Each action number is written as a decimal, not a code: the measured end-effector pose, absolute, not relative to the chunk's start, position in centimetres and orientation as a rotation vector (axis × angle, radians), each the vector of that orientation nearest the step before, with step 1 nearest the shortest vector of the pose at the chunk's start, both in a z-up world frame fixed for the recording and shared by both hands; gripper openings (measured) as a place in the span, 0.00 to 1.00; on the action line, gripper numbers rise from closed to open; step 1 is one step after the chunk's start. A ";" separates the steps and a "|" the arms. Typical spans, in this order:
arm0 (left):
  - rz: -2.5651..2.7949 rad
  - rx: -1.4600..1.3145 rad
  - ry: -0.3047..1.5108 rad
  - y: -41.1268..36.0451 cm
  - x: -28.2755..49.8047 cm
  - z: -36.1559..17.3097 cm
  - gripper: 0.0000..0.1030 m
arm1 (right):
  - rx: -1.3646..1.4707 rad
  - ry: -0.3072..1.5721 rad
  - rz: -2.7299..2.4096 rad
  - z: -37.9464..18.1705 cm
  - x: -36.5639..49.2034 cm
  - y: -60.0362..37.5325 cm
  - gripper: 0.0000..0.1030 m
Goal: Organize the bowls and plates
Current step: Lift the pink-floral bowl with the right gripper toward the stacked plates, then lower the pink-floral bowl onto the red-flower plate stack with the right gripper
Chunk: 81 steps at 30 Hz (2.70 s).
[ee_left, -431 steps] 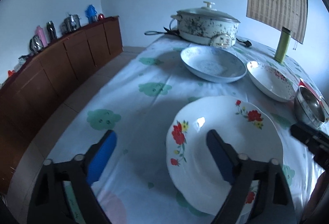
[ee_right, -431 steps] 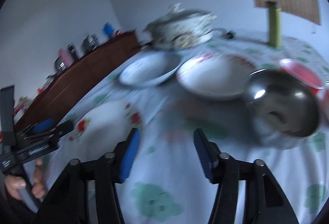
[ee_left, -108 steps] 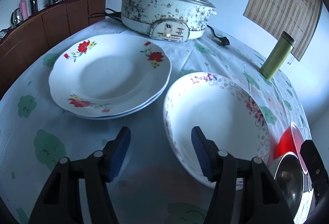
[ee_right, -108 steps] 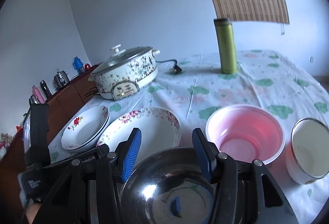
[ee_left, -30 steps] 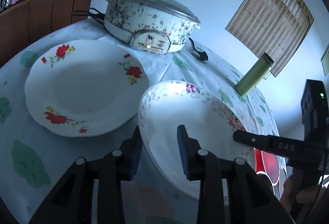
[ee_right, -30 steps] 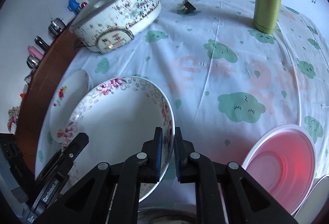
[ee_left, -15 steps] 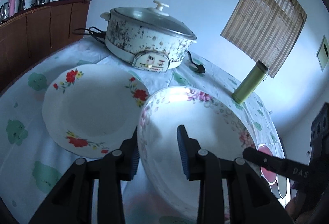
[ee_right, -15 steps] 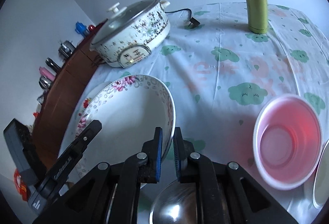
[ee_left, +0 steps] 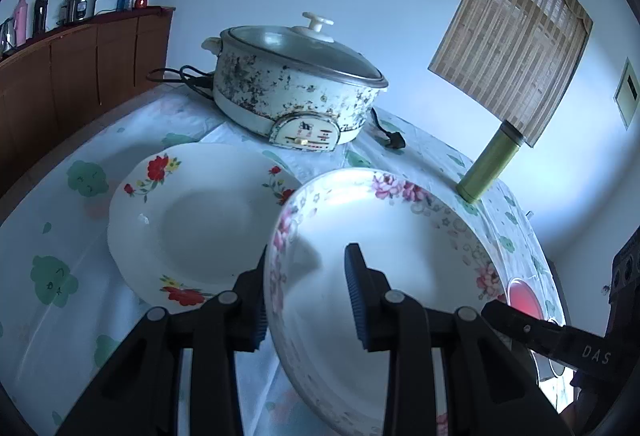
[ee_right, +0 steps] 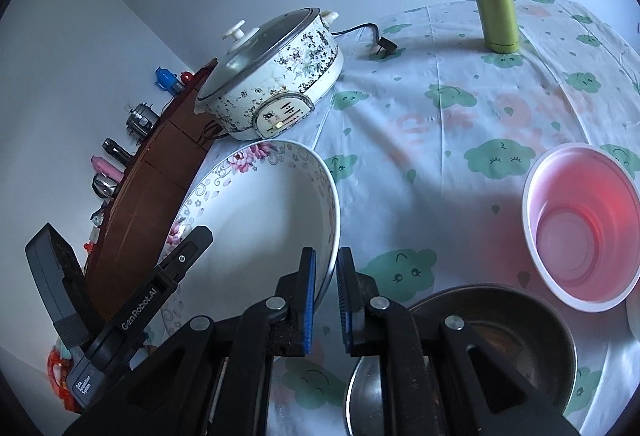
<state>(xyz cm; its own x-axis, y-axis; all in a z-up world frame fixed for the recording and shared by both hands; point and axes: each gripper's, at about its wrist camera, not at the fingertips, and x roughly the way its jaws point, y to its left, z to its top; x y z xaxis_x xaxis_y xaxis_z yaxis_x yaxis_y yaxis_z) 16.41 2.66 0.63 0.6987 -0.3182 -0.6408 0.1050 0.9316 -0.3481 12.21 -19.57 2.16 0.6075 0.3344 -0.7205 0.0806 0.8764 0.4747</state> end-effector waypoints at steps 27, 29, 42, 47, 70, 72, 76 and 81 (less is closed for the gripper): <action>-0.168 -0.328 0.745 7.6 17.1 1.1 0.30 | 0.501 0.897 0.198 2.4 13.5 -15.0 0.12; -0.163 -0.322 0.743 8.0 17.2 1.1 0.30 | 0.498 0.895 0.201 2.4 13.6 -14.5 0.12; -0.140 -0.320 0.735 10.2 18.3 1.1 0.30 | 0.501 0.885 0.222 1.9 14.9 -12.2 0.12; -0.140 -0.326 0.743 11.0 18.9 0.8 0.30 | 0.509 0.881 0.228 1.7 15.3 -11.6 0.12; -0.042 -0.343 0.766 14.1 22.0 -0.4 0.30 | 0.557 0.854 0.259 0.5 18.8 -8.5 0.12; -0.034 -0.346 0.771 14.3 22.4 -0.6 0.30 | 0.558 0.863 0.261 0.0 19.2 -8.2 0.12; -0.023 -0.342 0.779 14.4 22.8 -0.8 0.30 | 0.562 0.876 0.259 -0.9 19.7 -7.8 0.12; -0.014 -0.322 0.795 14.0 23.1 -1.4 0.30 | 0.568 0.888 0.248 -1.9 20.3 -7.9 0.12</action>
